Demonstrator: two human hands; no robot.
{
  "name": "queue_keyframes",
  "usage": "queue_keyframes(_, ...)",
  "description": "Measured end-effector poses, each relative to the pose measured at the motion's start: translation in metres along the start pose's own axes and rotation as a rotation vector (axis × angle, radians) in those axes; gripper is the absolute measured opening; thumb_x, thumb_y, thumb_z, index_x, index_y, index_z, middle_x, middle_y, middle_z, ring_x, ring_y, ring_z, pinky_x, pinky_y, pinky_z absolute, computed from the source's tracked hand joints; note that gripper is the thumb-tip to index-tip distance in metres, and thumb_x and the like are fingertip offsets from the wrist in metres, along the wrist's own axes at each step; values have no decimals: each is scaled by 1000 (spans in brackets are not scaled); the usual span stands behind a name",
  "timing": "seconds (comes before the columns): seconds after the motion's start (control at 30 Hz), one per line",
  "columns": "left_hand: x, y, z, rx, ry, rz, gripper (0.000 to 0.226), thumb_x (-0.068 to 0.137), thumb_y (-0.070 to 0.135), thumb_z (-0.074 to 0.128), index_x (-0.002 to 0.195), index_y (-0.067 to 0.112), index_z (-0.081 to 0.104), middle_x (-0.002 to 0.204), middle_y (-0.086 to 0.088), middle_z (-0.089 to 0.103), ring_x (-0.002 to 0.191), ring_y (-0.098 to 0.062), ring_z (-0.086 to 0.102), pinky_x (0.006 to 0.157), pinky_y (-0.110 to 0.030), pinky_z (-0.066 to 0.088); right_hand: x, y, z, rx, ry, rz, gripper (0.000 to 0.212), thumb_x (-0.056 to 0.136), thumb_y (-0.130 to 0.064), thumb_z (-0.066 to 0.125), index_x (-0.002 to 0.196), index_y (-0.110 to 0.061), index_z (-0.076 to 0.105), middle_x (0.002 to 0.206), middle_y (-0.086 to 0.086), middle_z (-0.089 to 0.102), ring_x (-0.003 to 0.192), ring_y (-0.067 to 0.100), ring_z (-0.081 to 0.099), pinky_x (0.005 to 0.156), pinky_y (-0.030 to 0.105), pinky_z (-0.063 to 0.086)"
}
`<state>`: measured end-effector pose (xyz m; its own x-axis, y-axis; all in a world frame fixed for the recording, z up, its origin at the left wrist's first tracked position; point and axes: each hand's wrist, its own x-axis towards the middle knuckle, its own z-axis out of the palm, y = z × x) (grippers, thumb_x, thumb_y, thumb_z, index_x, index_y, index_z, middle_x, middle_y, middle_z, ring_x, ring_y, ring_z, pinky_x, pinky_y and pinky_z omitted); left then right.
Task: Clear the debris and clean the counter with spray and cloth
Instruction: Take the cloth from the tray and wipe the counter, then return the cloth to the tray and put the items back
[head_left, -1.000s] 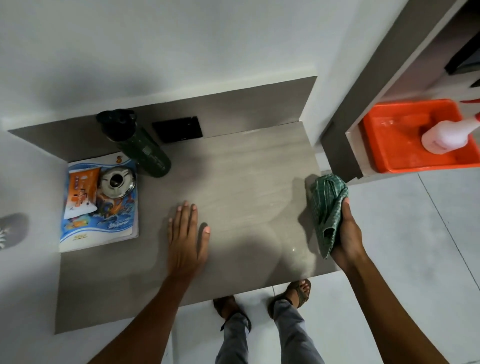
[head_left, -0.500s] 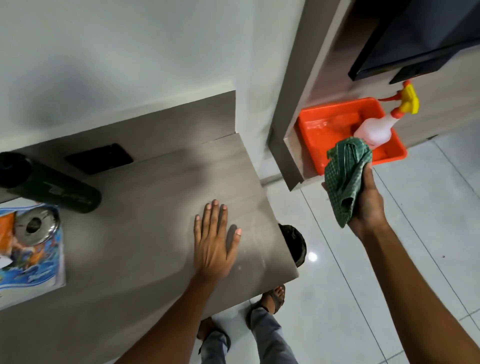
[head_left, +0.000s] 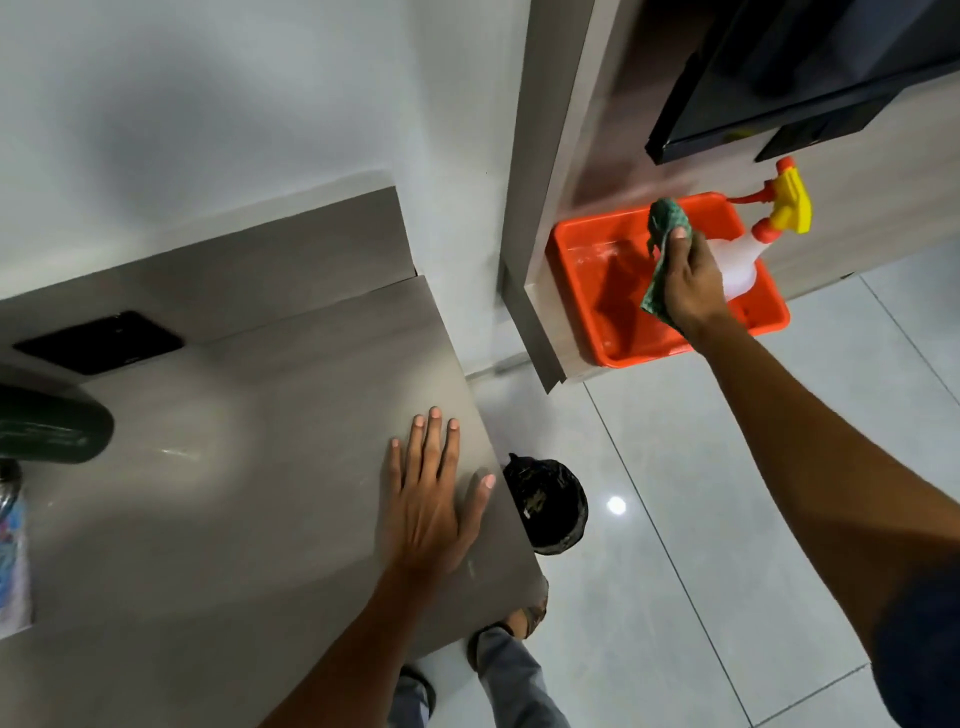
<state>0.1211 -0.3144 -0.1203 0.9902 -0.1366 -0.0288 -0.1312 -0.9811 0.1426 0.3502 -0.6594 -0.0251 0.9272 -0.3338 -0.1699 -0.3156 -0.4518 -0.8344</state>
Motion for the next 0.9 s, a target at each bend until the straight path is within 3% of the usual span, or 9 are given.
queue_keyframes(0.07, 0, 2, 0, 17, -1, -5, 82, 112, 69, 23, 177, 20, 13, 187, -4, 6, 174, -24, 7, 139, -56, 19, 15, 9, 9, -179, -28, -25, 59, 120, -48, 29, 165, -13, 44, 151, 27, 61, 139, 47, 58, 118, 56, 49)
queue_keyframes(0.13, 1, 3, 1, 16, 11, -16, 83, 111, 69, 27, 176, 20, 18, 187, -4, 10, 174, -25, 10, 139, -55, 19, 21, 21, 20, -369, -98, -56, 57, 120, -48, 29, 166, -16, 44, 154, 29, 58, 145, 50, 50, 121, 62, 42)
queue_keyframes(0.3, 2, 1, 5, 17, 26, -16, 83, 110, 70, 29, 176, 19, 21, 187, -4, 11, 174, -25, 9, 138, -56, 20, 20, 48, 43, -735, -385, -149, 63, 118, -55, 25, 176, -33, 16, 186, 2, 12, 170, 43, 8, 130, 72, 16)
queue_keyframes(0.5, 4, 2, 7, 2, 24, -15, 84, 109, 70, 28, 176, 20, 20, 187, -4, 11, 174, -25, 9, 139, -56, 20, 20, 53, 41, -856, -476, -184, 72, 115, -60, 24, 176, -33, -3, 186, 5, -10, 171, 42, -8, 131, 73, 7)
queue_keyframes(0.6, 5, 0, 8, 3, 26, -13, 84, 109, 71, 28, 176, 21, 18, 187, -3, 10, 174, -24, 9, 139, -56, 18, 16, 44, 40, -789, -456, -153, 71, 115, -63, 22, 177, -35, 2, 186, 5, -7, 172, 40, -6, 132, 72, 4)
queue_keyframes(0.73, 4, 0, 5, 15, 26, 6, 83, 111, 70, 26, 176, 19, 17, 186, -5, 10, 174, -24, 10, 139, -55, 18, -6, 27, 41, -637, -289, -155, 67, 116, -61, 25, 176, -32, 18, 186, 6, 12, 171, 39, 11, 133, 72, 8)
queue_keyframes(0.9, 0, 0, -4, -112, 4, 14, 80, 113, 66, 19, 176, 19, 16, 187, -3, 6, 175, -21, 4, 140, -56, 17, -46, -4, 43, -554, -22, -292, 55, 114, -41, 50, 162, -14, 50, 169, 16, 48, 156, 42, 43, 130, 63, 29)
